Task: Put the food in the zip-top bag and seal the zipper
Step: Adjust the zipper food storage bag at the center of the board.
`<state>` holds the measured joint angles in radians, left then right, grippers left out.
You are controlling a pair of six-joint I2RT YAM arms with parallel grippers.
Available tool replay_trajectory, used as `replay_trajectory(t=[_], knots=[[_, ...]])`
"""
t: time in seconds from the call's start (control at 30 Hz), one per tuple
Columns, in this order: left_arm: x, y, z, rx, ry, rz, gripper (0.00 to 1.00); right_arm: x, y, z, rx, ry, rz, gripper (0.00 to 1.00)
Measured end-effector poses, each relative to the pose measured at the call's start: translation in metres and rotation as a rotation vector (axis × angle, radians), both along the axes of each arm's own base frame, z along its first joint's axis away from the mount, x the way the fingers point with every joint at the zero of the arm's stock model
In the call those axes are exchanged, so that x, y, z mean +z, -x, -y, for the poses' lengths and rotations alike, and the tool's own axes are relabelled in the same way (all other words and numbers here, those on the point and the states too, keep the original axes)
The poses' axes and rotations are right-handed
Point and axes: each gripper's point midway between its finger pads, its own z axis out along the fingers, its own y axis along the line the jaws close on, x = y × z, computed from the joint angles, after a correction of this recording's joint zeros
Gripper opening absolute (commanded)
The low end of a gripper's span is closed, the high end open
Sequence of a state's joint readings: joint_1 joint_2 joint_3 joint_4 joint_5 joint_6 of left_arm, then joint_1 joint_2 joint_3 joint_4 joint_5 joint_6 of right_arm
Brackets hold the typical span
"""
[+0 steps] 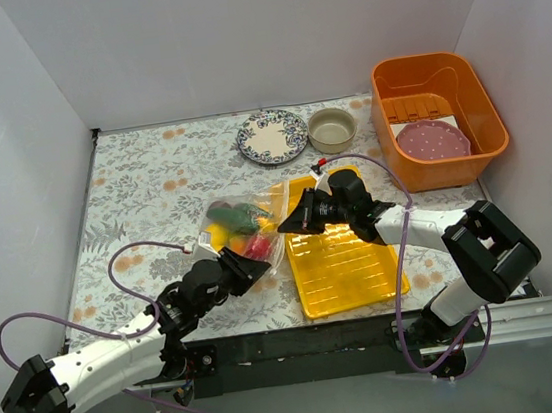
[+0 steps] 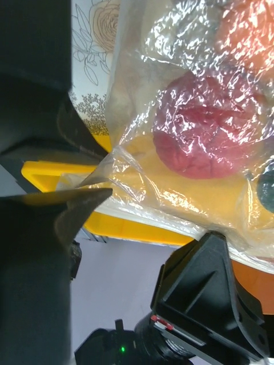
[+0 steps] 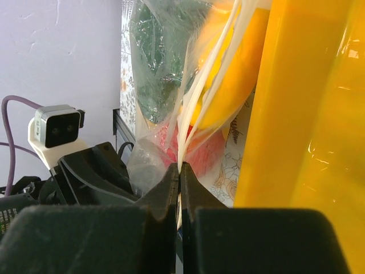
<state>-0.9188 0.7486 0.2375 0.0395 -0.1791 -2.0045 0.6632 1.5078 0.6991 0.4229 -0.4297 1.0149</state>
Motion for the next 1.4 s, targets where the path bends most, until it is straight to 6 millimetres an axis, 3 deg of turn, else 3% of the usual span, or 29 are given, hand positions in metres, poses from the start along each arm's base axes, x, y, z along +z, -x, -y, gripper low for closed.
replay_trajectory(t=[0.07, 0.1, 0.33, 0.43, 0.53, 0.67, 1.0, 1.07, 1.1, 1.2, 1.4], knots=[[0.001, -0.002, 0.001, 0.005, 0.003, 0.006, 0.01, 0.0, 0.0, 0.0, 0.0, -0.001, 0.001, 0.01], [0.001, -0.003, 0.002, 0.007, 0.004, 0.007, 0.0, -0.001, 0.0, 0.0, 0.0, 0.0, -0.001, 0.01], [0.003, -0.004, -0.001, 0.018, 0.005, 0.014, 0.0, -0.003, 0.002, 0.001, 0.006, 0.002, -0.004, 0.01], [0.009, -0.002, -0.004, 0.019, 0.021, 0.026, 0.1, -0.003, 0.003, 0.001, 0.014, 0.005, -0.002, 0.01], [0.013, 0.0, -0.007, 0.021, 0.028, 0.032, 0.11, -0.002, 0.004, 0.0, 0.022, 0.002, 0.003, 0.01], [0.012, 0.003, -0.012, 0.025, 0.031, 0.037, 0.01, -0.002, 0.002, -0.001, 0.022, -0.004, 0.002, 0.01], [0.005, 0.003, -0.021, 0.052, 0.01, 0.035, 0.0, 0.0, 0.003, -0.005, 0.041, -0.032, -0.004, 0.01], [0.005, 0.002, -0.022, 0.059, 0.007, 0.037, 0.0, 0.0, 0.003, -0.005, 0.042, -0.033, -0.005, 0.11], [0.005, 0.002, -0.023, 0.062, 0.005, 0.037, 0.0, 0.0, 0.003, -0.005, 0.043, -0.034, -0.005, 0.29], [0.004, 0.002, -0.025, 0.069, 0.0, 0.037, 0.0, -0.001, 0.004, -0.003, 0.049, -0.027, -0.006, 0.61], [0.001, 0.0, -0.024, 0.072, -0.014, 0.03, 0.0, 0.002, 0.009, 0.006, 0.062, 0.027, 0.008, 0.64]])
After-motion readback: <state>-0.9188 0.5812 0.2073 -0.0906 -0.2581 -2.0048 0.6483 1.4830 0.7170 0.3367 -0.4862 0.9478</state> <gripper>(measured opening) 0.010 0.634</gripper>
